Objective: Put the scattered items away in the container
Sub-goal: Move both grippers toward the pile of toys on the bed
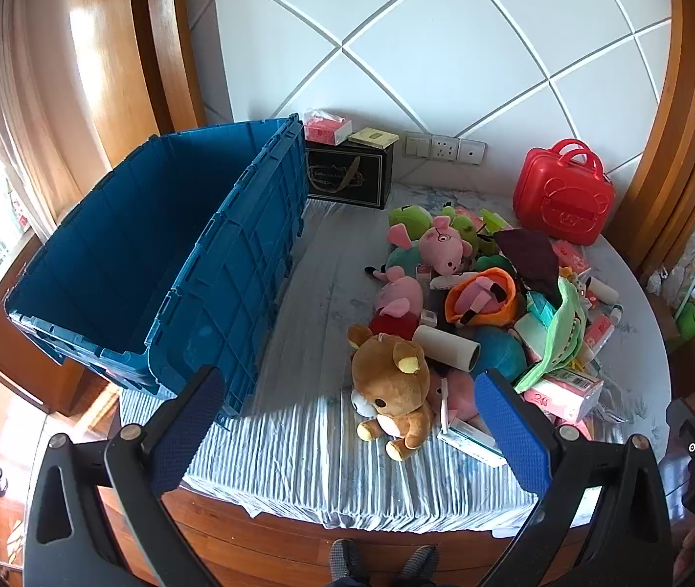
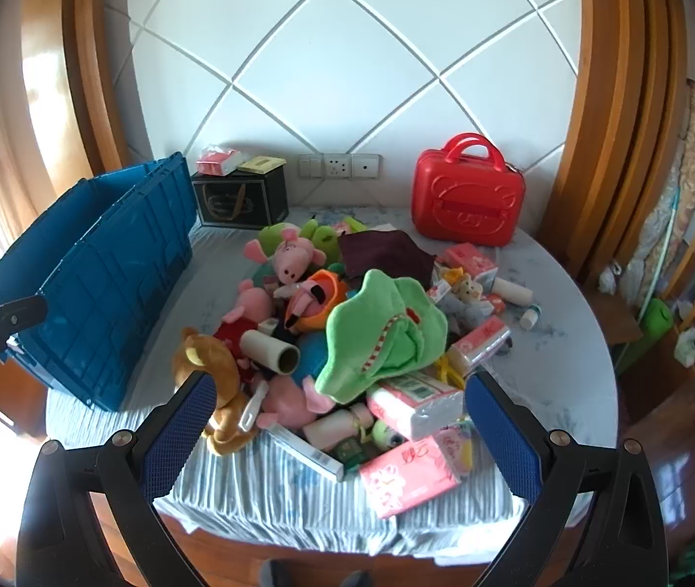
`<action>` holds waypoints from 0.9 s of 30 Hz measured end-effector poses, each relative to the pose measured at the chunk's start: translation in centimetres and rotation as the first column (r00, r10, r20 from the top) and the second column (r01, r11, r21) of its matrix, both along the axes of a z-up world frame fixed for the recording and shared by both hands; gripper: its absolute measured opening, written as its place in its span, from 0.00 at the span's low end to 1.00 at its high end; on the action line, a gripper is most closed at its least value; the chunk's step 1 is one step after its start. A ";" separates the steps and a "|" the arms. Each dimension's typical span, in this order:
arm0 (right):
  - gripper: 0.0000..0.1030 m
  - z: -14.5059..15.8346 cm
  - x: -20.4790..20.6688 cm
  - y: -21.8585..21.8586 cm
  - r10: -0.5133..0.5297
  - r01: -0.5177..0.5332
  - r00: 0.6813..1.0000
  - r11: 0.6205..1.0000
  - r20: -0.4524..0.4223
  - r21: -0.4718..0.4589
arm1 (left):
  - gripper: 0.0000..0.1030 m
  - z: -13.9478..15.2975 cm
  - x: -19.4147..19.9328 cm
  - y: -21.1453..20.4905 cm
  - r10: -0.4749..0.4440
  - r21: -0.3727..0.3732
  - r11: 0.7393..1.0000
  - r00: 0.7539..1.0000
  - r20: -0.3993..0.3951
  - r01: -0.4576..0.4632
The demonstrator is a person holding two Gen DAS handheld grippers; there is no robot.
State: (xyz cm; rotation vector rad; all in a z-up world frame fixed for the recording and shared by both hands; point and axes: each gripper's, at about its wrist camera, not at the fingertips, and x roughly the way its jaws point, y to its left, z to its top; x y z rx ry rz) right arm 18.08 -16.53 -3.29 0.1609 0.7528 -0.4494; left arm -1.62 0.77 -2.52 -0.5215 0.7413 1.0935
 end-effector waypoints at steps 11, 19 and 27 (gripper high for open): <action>1.00 -0.5 1.0 0.0 -0.055 0.055 0.998 0.998 -0.003 -0.014 | 1.00 -1.6 -0.2 1.8 -0.030 -0.027 0.999 1.000 0.009 0.030; 1.00 -3.7 2.7 -1.0 -0.090 0.090 0.995 0.996 -0.033 -0.003 | 1.00 -6.6 -0.5 3.9 0.001 -0.113 0.994 1.000 -0.015 -0.003; 1.00 -7.6 5.3 -3.5 -0.058 0.059 0.994 0.998 -0.095 0.008 | 1.00 -12.9 3.5 4.7 0.012 -0.178 0.984 0.997 -0.081 -0.027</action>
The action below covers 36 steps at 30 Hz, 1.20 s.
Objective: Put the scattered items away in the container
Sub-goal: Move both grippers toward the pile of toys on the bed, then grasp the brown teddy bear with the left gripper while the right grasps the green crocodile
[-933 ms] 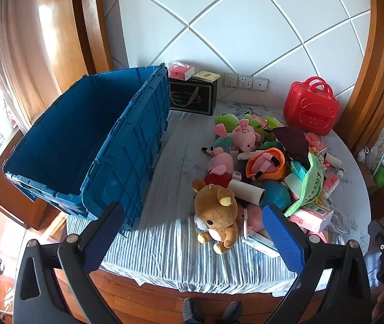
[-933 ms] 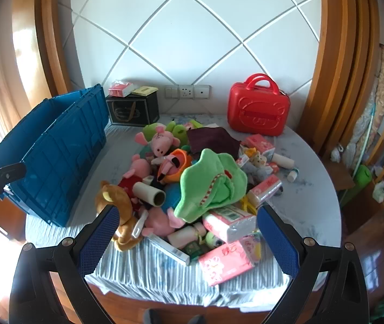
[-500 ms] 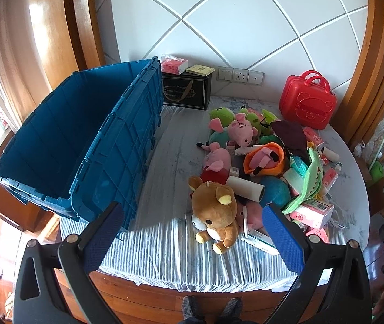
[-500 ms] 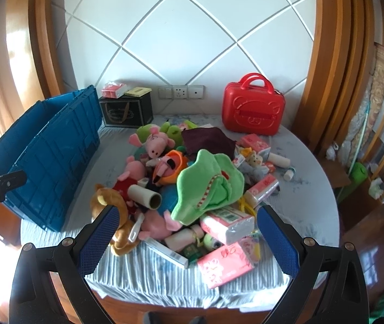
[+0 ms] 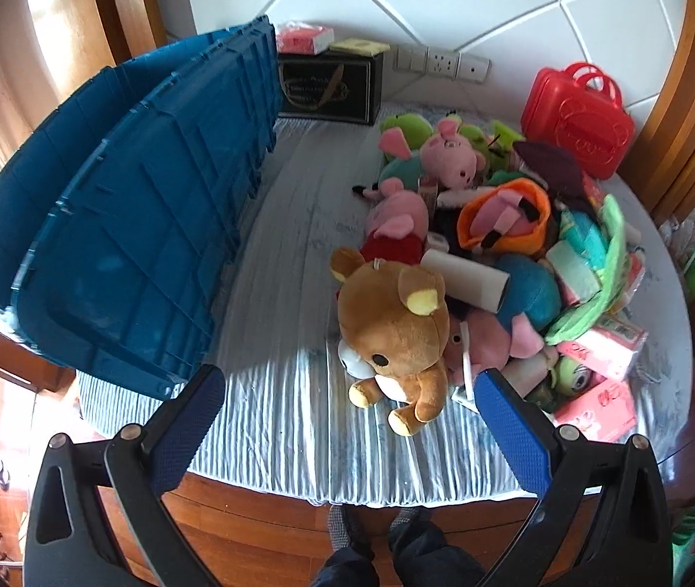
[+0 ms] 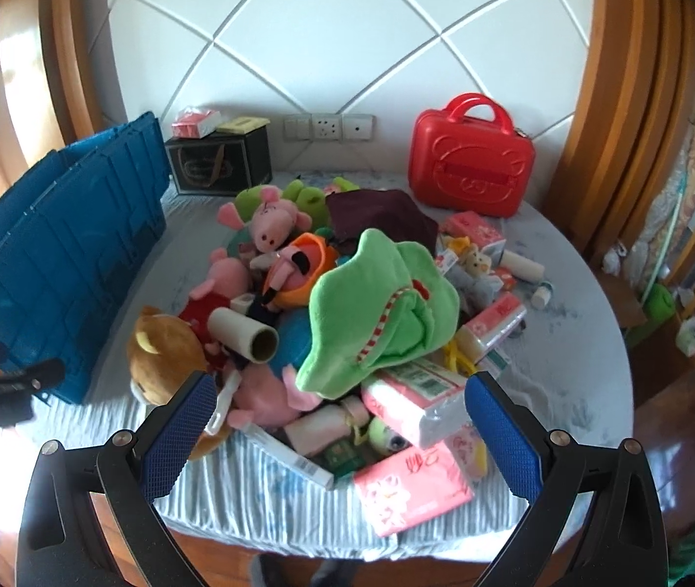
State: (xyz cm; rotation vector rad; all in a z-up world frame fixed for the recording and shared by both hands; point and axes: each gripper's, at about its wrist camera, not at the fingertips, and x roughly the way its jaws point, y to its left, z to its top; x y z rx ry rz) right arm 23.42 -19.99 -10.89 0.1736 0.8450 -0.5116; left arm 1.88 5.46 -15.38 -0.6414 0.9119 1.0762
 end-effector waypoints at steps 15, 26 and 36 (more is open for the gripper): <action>1.00 -7.0 8.3 -5.1 -0.001 -0.001 0.996 1.000 -0.084 -0.029 | 1.00 -10.1 4.3 4.0 0.186 -0.102 0.976 0.981 -0.054 -0.191; 1.00 -10.4 10.4 -7.6 -0.093 0.091 0.981 0.996 -0.168 -0.024 | 1.00 -13.0 7.1 6.1 0.217 -0.105 0.970 0.976 -0.032 -0.219; 0.69 -12.4 11.0 -9.9 -0.136 0.142 0.976 0.989 -0.168 0.027 | 1.00 -15.8 7.1 8.1 0.219 -0.160 0.961 0.973 -0.069 -0.227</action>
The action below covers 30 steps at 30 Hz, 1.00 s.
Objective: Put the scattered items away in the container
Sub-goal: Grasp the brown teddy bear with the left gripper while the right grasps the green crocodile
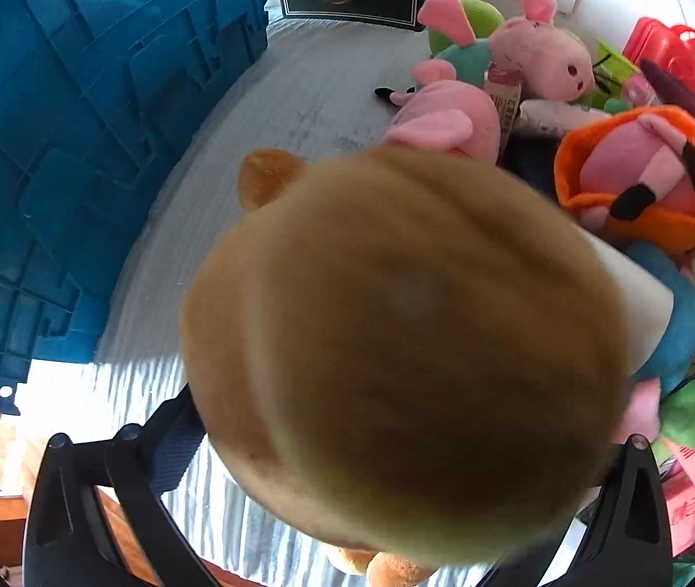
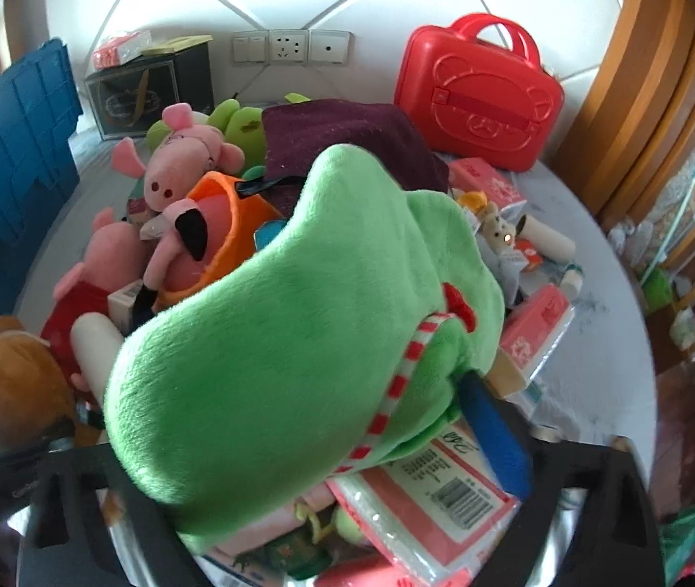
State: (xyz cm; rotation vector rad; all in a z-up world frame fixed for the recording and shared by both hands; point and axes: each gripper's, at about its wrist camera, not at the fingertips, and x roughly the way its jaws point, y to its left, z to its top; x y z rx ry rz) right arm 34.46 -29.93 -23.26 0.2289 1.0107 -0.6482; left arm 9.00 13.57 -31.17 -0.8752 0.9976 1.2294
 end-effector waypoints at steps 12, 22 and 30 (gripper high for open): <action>0.31 1.2 -2.7 -0.5 -0.010 0.006 0.999 0.996 0.045 0.093 | 0.93 0.0 -0.8 0.4 0.058 -0.101 0.993 0.998 0.000 -0.058; 0.15 2.5 -5.0 -0.7 -0.036 0.027 0.997 0.991 0.070 0.134 | 0.80 1.3 -1.5 -1.4 0.080 -0.049 0.996 0.996 0.024 -0.079; 0.14 4.2 -5.7 0.1 -0.034 0.022 0.994 0.993 0.104 0.116 | 0.78 4.6 -2.6 -2.8 0.102 0.012 0.995 0.993 0.062 -0.103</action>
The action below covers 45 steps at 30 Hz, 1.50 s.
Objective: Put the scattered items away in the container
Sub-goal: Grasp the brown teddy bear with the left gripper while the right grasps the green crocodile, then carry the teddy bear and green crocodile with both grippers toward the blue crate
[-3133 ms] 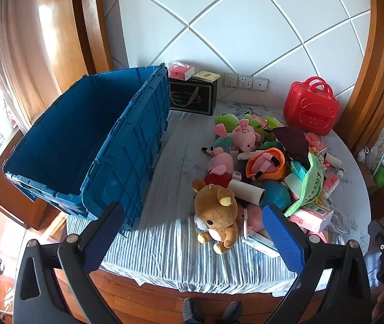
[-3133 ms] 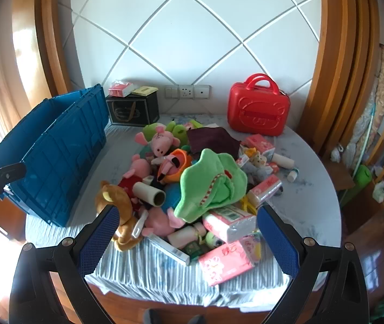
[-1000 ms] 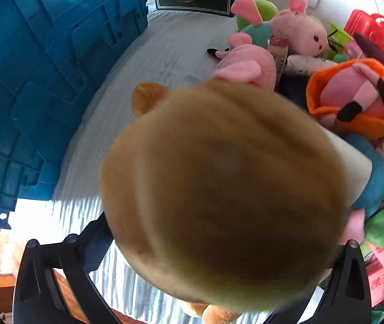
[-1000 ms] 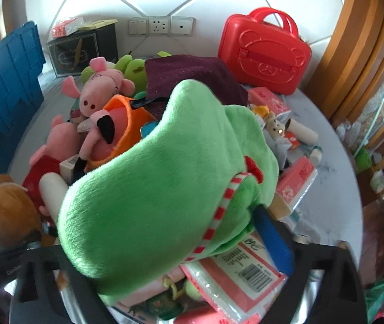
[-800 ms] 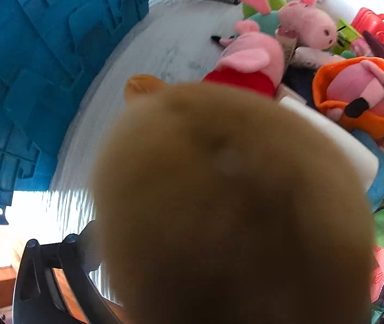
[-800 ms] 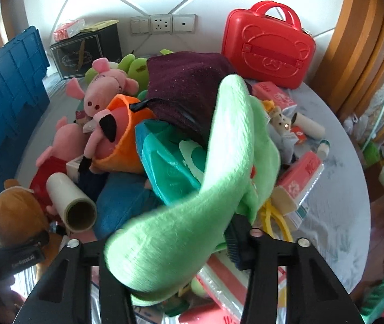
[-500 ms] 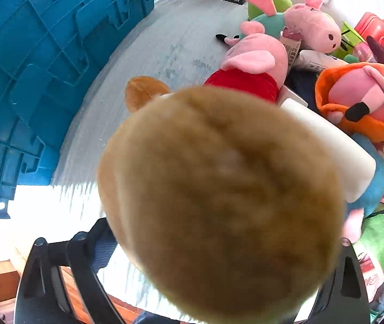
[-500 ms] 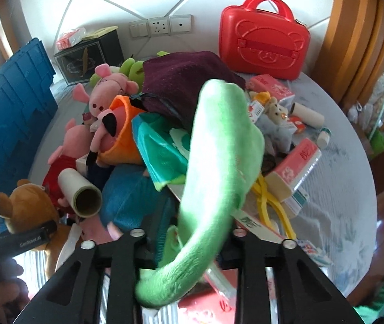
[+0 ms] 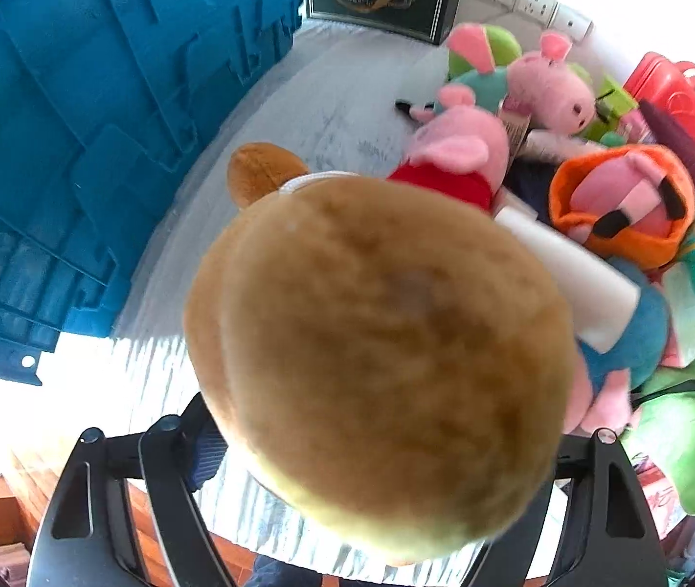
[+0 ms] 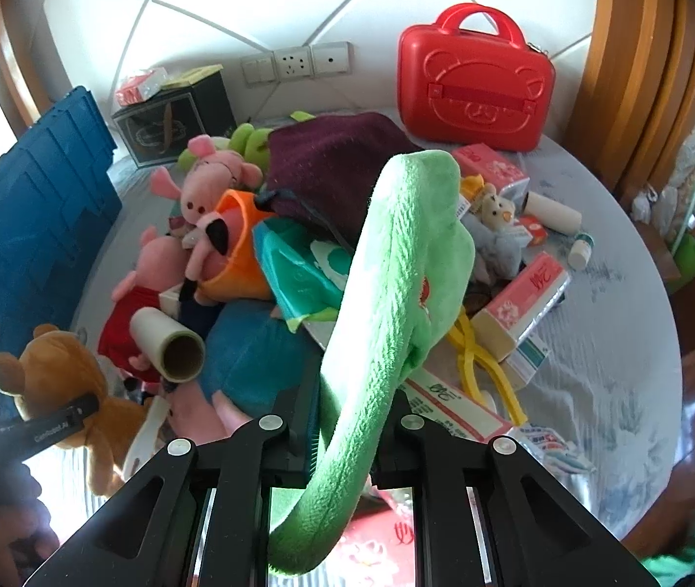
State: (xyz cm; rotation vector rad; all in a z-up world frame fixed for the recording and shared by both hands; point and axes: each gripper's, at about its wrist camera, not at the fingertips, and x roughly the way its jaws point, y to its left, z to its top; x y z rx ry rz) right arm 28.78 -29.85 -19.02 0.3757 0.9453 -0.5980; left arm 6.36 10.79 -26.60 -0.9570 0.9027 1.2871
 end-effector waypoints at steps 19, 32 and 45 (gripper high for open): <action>0.13 7.1 -3.0 1.7 0.002 0.004 0.992 0.999 0.127 -0.045 | 0.78 8.0 1.4 0.0 -0.013 0.148 0.989 0.998 0.055 0.005; 0.13 11.9 -4.0 1.3 0.046 -0.035 0.978 0.998 0.202 -0.054 | 0.78 16.8 1.9 -1.9 -0.039 0.307 0.951 0.999 0.036 0.026; 0.13 15.7 -1.5 3.1 0.156 -0.142 0.940 0.987 0.302 -0.068 | 0.78 22.4 -0.7 -3.6 -0.023 0.390 0.921 1.000 0.014 0.016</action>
